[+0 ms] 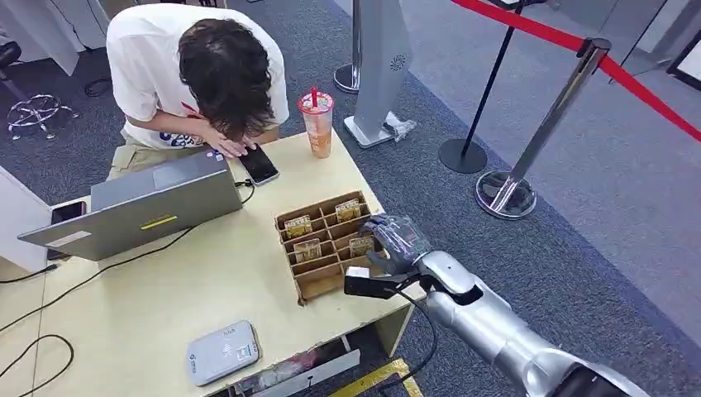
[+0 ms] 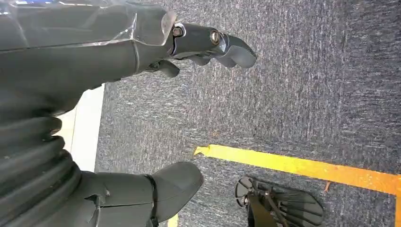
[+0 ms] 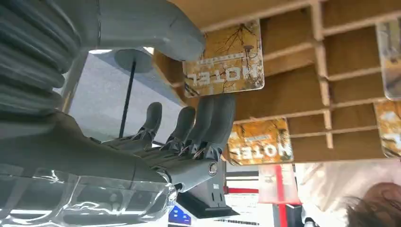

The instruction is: Pass the card to the sensor for recognition and then transmit it.

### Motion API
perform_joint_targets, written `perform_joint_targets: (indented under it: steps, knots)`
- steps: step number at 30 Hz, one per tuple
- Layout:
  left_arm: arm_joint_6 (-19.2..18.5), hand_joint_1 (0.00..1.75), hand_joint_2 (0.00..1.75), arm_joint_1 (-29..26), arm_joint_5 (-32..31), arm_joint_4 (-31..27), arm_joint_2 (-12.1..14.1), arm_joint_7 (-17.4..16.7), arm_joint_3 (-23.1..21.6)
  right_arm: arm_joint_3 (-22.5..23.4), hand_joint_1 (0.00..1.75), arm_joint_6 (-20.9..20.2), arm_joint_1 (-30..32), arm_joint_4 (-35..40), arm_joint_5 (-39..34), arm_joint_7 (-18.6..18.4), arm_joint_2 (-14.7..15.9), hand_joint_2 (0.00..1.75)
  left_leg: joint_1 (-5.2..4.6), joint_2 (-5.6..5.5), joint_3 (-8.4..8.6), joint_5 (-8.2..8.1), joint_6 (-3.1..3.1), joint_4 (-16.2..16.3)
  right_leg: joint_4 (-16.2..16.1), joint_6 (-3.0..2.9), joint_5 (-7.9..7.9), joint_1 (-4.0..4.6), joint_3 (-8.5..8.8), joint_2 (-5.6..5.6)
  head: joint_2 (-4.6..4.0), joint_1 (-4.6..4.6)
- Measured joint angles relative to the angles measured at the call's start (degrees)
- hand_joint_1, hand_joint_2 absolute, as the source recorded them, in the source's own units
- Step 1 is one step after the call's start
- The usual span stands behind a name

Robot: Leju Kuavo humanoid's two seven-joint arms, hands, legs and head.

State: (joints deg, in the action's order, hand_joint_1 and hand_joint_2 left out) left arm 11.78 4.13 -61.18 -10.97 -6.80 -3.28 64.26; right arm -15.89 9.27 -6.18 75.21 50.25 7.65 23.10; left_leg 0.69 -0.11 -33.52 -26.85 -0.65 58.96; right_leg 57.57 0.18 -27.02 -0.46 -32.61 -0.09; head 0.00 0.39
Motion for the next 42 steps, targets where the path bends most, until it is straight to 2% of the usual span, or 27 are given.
perform_joint_targets:
  steps: [2, 7, 12, 14, 16, 20, 30, 34, 38, 40, 41, 42]
  knots:
    - [-0.02, 0.0, 1.75, -0.08, 0.17, 0.0, 0.15, 0.07, 0.0, 0.09, 0.96, 0.11, 0.37, 0.22, 0.0, 0.04, 0.24, 1.75, 0.0, 0.0, 0.0, 0.0, 0.0, 0.0, 0.0, 0.0, 0.0, 0.0, 0.0, 0.0, 0.0, 0.0]
    - [0.04, 0.0, 1.75, -0.15, 0.59, 0.0, 0.48, -0.22, 0.02, -0.24, 0.93, -0.96, -0.62, -0.07, -1.88, 0.42, 1.16, 1.75, 0.0, 0.0, -0.01, 0.0, 0.0, 0.0, 0.0, 0.0, 0.0, 0.0, 0.01, 0.0, 0.0, 0.0]
    - [0.04, 0.0, 1.75, -0.2, 1.05, 0.0, 0.89, -0.28, 0.15, -1.22, 1.05, -1.55, -2.81, -1.51, -2.68, 0.96, 1.57, 1.75, 0.0, 0.0, -0.01, 0.01, 0.0, 0.0, 0.01, 0.0, 0.02, 0.0, 0.01, 0.0, 0.0, 0.0]
    - [0.04, 0.0, 1.75, -0.24, 1.2, 0.0, 1.07, -0.31, 0.28, -1.82, 0.91, -1.68, -4.07, -2.49, -3.37, 1.22, 1.66, 1.75, 0.0, 0.0, -0.01, 0.02, 0.0, 0.0, 0.01, 0.0, 0.02, 0.0, 0.01, 0.0, 0.0, 0.0]
    - [0.04, 0.0, 1.75, -0.27, 1.44, 0.0, 1.27, -0.44, 0.46, -2.62, 0.99, -1.69, -5.33, -3.47, -4.26, 1.55, 1.86, 1.75, 0.0, 0.0, 0.0, 0.02, 0.0, 0.0, 0.01, 0.0, 0.02, 0.0, 0.01, 0.0, 0.0, 0.0]
    - [0.04, 0.0, 1.75, -0.28, 1.62, 0.0, 1.36, -0.83, 1.18, -3.85, 1.05, -1.79, -7.06, -4.74, -5.03, 1.64, 1.92, 1.75, 0.0, 0.0, -0.01, 0.01, 0.0, 0.0, 0.01, 0.0, 0.02, 0.0, 0.01, -0.01, 0.0, 0.0]
    - [0.02, 0.0, 1.75, -0.31, 1.68, 0.0, 1.62, -0.83, 1.6, -5.99, 1.01, -1.6, -8.33, -6.23, -5.03, 1.44, 1.9, 1.75, 0.0, -0.01, -0.01, 0.02, 0.0, 0.0, 0.01, 0.0, 0.02, 0.0, 0.01, -0.01, 0.0, 0.0]
    - [-0.11, 0.0, 1.75, -0.36, 1.68, 0.0, 1.64, -0.7, 1.64, -6.53, 1.08, -1.22, -8.38, -6.47, -5.03, 1.42, 1.92, 1.75, 0.0, -0.01, 0.0, 0.02, 0.0, 0.0, 0.01, 0.0, 0.02, 0.0, 0.01, -0.01, 0.0, 0.0]
    - [-0.11, 0.0, 1.75, -0.44, 1.68, 0.02, 1.62, -0.53, 1.64, -6.6, 1.05, -0.66, -8.07, -6.47, -5.2, 1.44, 2.44, 1.75, 0.0, -0.01, 0.0, 0.02, 0.0, 0.0, 0.01, 0.0, 0.02, 0.0, 0.01, -0.01, 0.0, 0.0]
    - [-0.07, 0.0, 1.75, -0.49, 1.68, 0.02, 1.62, -0.37, 1.64, -6.6, 1.12, -0.66, -7.95, -6.47, -5.22, 1.44, 2.75, 1.75, 0.0, 0.0, 0.0, 0.01, 0.0, 0.0, 0.0, 0.0, 0.02, 0.0, 0.01, -0.01, 0.0, 0.0]
    - [-0.04, 0.0, 1.75, -0.51, 1.68, 0.02, 1.62, -0.24, 1.64, -6.6, 1.34, -0.66, -7.86, -6.47, -5.22, 1.44, 2.93, 1.75, 0.0, -0.01, 0.0, 0.01, 0.0, 0.0, 0.0, 0.0, 0.02, 0.0, 0.01, -0.01, 0.0, 0.0]
    - [-0.02, 0.0, 1.75, -0.54, 1.66, 0.02, 1.62, -0.2, 1.64, -6.6, 1.47, -0.66, -7.77, -6.47, -5.25, 1.44, 3.1, 1.75, 0.0, -0.01, 0.0, 0.01, 0.0, 0.0, 0.0, 0.0, 0.02, 0.0, 0.01, -0.01, 0.0, 0.0]
